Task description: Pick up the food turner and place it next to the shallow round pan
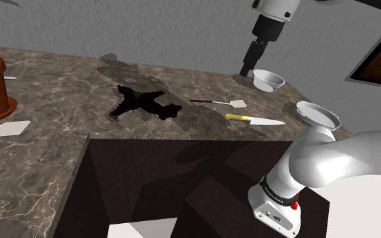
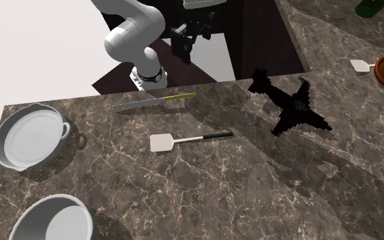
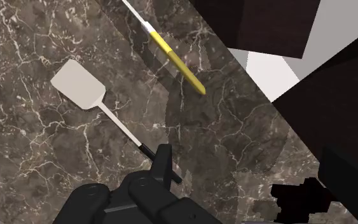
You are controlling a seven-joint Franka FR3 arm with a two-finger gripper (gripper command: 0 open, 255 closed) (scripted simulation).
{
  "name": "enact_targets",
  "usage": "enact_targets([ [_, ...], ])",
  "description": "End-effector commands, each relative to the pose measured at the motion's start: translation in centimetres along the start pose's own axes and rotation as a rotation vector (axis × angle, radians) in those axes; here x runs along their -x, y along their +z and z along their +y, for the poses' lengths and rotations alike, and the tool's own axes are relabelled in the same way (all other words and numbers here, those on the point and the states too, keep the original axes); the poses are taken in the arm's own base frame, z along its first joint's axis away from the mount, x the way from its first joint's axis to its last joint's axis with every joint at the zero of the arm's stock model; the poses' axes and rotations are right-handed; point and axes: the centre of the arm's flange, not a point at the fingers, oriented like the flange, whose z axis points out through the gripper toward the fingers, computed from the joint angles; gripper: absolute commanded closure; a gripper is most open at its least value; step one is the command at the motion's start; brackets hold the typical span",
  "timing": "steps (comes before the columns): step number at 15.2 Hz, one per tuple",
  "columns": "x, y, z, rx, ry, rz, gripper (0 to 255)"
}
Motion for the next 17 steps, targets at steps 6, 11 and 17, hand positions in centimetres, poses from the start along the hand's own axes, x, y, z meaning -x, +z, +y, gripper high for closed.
enact_targets([
  [6,-0.9,4.8,4.5,-0.006,-0.179,0.003,0],
  [11,-2.5,9.7,8.7,-0.013,-0.359,0.006,0],
  [17,-5.5,15.6,13.3,-0.021,-0.574,0.01,0],
])
